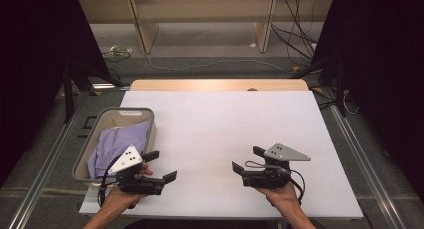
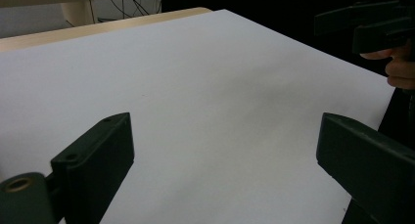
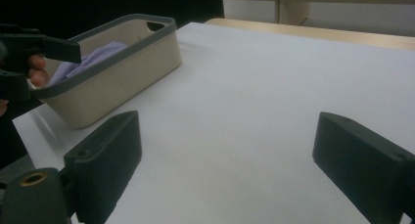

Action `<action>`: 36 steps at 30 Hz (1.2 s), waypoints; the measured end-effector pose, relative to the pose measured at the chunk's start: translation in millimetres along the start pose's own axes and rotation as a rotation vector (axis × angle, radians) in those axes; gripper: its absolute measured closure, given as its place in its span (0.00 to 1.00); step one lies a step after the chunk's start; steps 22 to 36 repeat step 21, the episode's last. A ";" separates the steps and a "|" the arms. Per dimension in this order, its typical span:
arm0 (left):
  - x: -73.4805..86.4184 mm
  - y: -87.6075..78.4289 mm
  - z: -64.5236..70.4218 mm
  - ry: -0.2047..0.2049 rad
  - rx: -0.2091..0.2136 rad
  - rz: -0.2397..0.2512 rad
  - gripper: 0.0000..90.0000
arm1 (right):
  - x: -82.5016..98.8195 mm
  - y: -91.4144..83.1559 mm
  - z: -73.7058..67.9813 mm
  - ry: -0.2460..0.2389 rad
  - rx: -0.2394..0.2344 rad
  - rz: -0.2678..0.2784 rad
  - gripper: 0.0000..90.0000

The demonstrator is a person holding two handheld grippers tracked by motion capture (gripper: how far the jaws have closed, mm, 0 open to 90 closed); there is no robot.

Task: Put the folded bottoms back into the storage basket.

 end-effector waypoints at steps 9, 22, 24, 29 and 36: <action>0.6 0.9 -0.6 0.000 -0.001 -0.005 0.08 | 0.0 1.3 1.8 0.003 0.004 -0.002 0.13; 1.2 4.2 -0.5 0.002 -0.001 -0.013 0.08 | -2.7 -0.7 4.8 0.007 0.013 0.018 0.13; 1.2 4.2 -0.5 0.002 -0.001 -0.013 0.08 | -2.7 -0.7 4.8 0.007 0.013 0.018 0.13; 1.2 4.2 -0.5 0.002 -0.001 -0.013 0.08 | -2.7 -0.7 4.8 0.007 0.013 0.018 0.13; 1.2 4.2 -0.5 0.002 -0.001 -0.013 0.08 | -2.7 -0.7 4.8 0.007 0.013 0.018 0.13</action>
Point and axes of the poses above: each handheld gripper's, and its own axes: y roughly forward along the jaws, x roughly out of its underside, z roughly to its right, the point moved 8 cm from there along y, roughly forward along the jaws, and after that the axes turned 10 degrees about -y, right-handed, at the moved point
